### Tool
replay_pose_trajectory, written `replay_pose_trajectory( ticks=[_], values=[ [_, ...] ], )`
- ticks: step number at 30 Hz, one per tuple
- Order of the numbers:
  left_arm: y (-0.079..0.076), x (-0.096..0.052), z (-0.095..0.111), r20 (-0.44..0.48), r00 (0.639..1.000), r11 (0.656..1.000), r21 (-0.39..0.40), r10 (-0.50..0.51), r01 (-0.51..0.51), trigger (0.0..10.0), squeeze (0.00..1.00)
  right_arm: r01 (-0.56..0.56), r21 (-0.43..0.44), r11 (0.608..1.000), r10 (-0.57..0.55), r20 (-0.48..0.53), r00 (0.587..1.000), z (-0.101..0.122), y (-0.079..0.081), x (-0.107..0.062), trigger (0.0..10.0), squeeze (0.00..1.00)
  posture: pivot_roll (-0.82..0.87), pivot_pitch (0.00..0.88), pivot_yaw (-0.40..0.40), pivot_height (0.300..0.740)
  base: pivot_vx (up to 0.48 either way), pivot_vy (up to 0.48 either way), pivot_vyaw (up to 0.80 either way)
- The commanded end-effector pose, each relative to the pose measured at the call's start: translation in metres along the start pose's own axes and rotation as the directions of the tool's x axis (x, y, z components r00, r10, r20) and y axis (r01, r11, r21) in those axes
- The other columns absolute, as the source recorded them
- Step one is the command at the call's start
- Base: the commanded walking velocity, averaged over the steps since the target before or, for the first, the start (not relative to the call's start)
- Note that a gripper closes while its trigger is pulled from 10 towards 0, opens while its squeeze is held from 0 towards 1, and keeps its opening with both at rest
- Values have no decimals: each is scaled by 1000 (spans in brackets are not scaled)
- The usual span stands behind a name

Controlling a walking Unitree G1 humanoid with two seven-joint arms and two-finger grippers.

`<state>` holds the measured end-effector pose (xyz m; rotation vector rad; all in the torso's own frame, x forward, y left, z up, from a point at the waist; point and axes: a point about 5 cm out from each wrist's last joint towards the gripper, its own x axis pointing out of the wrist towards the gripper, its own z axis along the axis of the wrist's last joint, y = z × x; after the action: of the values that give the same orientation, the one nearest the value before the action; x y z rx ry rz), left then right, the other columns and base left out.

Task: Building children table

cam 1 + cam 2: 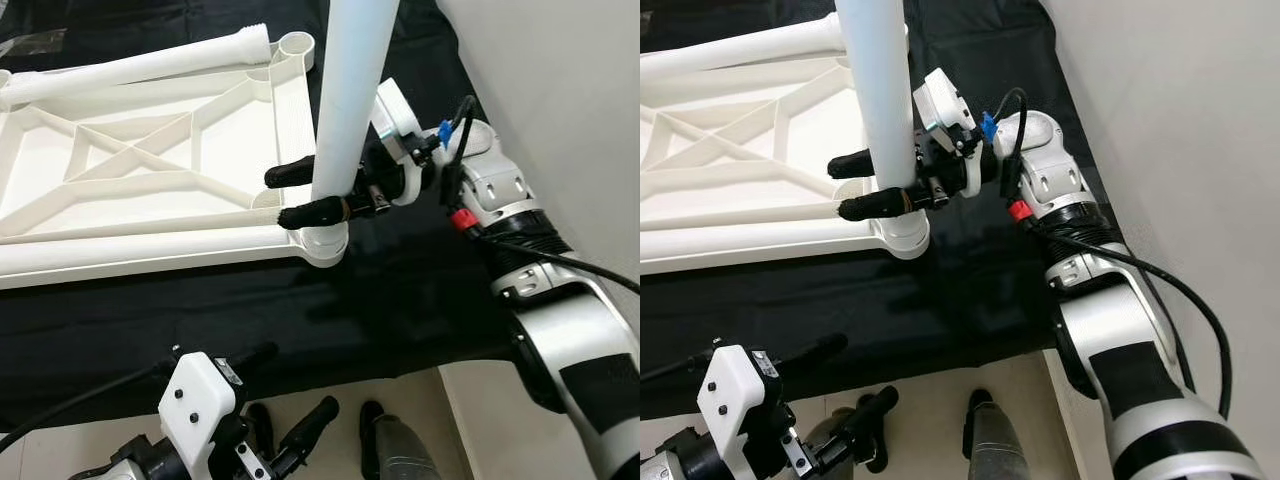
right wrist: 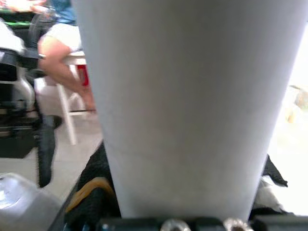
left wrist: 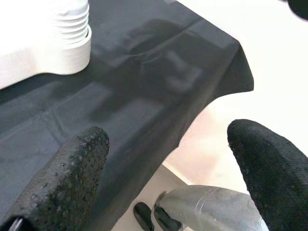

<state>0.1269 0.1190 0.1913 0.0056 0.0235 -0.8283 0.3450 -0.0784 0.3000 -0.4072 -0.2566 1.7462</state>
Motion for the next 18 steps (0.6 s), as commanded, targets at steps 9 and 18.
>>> replay_pose_trajectory(
  ticks=[9, 18],
  values=[
    [0, 1, -6, -9, 1000, 1000, -16, -5, 5, 10000, 0, 130, 161, 978, -100, -184, 978, -52, 21, 0, 10000, 0, 72, 422, 42, 740, 0, 0, 0],
    [1, 3, -7, -6, 1000, 1000, -7, -2, 2, 10000, 0, 221, 162, 962, -188, -198, 962, -42, 5, 1, 10000, 0, 68, 416, 41, 740, 0, 0, 0]
  ],
)
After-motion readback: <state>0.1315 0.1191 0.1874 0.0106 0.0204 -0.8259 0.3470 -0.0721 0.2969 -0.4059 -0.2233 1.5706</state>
